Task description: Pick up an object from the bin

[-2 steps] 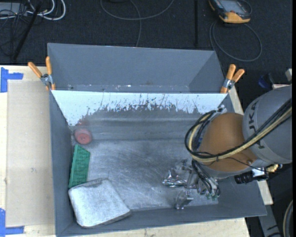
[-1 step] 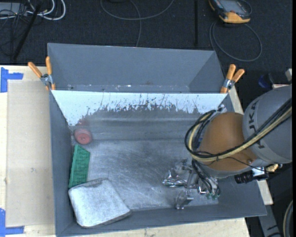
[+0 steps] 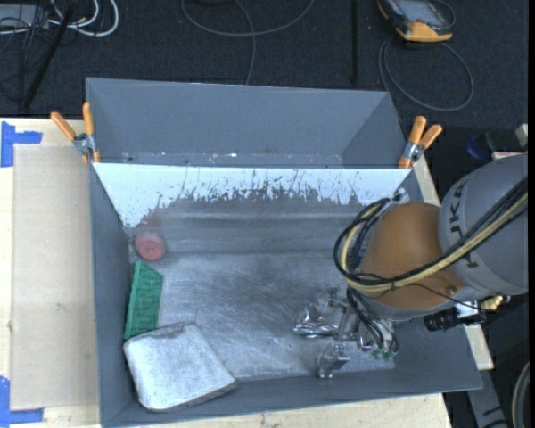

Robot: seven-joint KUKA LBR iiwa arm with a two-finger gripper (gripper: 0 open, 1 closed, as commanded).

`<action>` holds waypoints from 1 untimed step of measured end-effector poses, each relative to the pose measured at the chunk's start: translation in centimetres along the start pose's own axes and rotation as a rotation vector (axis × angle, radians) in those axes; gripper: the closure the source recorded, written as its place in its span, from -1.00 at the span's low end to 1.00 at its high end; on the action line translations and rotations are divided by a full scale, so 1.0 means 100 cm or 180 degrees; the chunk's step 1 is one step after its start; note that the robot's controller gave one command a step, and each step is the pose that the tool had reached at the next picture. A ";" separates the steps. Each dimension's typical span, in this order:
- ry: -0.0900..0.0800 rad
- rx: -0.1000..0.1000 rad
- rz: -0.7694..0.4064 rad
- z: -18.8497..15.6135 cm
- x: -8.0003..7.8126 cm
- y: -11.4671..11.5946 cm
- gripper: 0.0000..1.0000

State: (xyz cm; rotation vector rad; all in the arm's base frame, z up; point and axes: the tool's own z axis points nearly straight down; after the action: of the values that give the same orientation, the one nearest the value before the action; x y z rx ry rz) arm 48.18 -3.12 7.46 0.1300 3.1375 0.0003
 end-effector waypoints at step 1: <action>0.0001 0.0002 -0.0014 0.000 0.000 0.000 -1.00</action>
Offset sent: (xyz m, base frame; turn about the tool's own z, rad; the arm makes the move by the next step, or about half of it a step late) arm 0.0000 0.0000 0.0000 0.0000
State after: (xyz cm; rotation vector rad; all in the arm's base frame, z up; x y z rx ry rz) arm 48.20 -3.12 7.48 0.1233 3.1382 -0.0005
